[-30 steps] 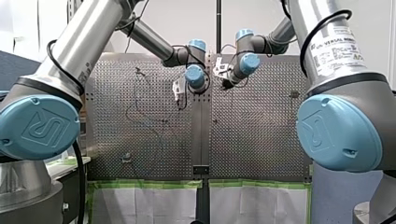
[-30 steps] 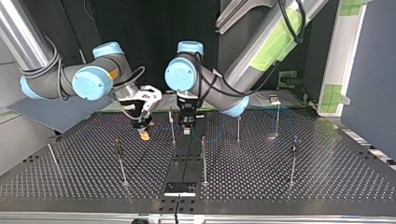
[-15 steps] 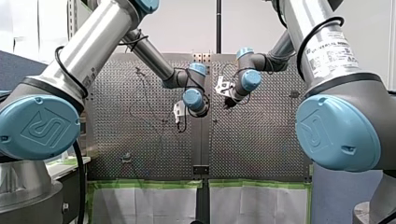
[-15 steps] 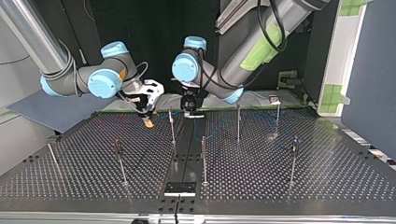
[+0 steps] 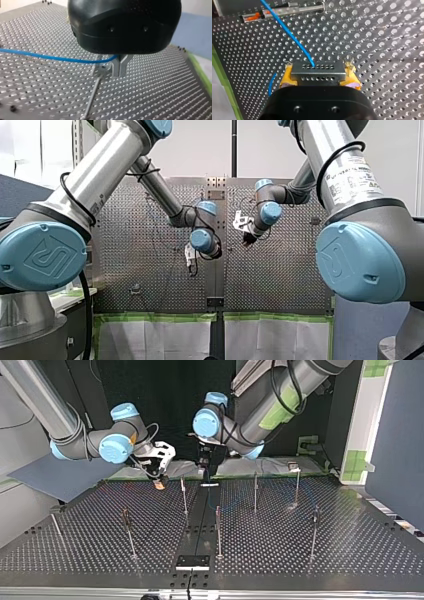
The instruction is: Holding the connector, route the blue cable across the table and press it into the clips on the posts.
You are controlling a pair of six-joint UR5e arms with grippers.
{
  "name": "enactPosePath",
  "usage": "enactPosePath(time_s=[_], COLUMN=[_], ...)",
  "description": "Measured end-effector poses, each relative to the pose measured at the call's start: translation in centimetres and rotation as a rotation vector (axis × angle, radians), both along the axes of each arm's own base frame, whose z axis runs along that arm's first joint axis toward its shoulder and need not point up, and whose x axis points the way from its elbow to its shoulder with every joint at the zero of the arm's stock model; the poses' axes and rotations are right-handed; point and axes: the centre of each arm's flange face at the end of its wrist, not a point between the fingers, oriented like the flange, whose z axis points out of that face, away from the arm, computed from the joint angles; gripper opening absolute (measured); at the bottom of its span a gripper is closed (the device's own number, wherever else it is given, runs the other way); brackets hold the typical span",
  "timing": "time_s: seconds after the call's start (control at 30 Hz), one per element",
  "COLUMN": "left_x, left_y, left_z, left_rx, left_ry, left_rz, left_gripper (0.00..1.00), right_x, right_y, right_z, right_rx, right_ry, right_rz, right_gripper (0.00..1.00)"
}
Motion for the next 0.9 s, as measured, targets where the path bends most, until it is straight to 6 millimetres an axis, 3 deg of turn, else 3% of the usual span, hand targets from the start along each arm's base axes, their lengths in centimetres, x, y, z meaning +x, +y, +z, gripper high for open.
enactPosePath(time_s=[0.23, 0.7, 0.9], left_x=[-0.7, 2.0, 2.6], left_y=[0.0, 0.0, 0.4], left_z=[-1.0, 0.6, -0.9], left_rx=[-0.036, -0.145, -0.136], left_ry=[-0.010, -0.085, -0.055], left_rz=[-0.025, -0.038, -0.047], left_gripper=[0.00, 0.00, 0.00], right_x=[-0.3, -2.1, -2.6], right_y=[-0.2, -0.6, -1.2], right_z=[-0.2, -2.9, -4.3], right_rx=[0.002, 0.033, 0.047], right_ry=[0.003, 0.046, 0.051], right_rz=[-0.006, -0.045, -0.055], right_gripper=[0.00, 0.00, 0.00])
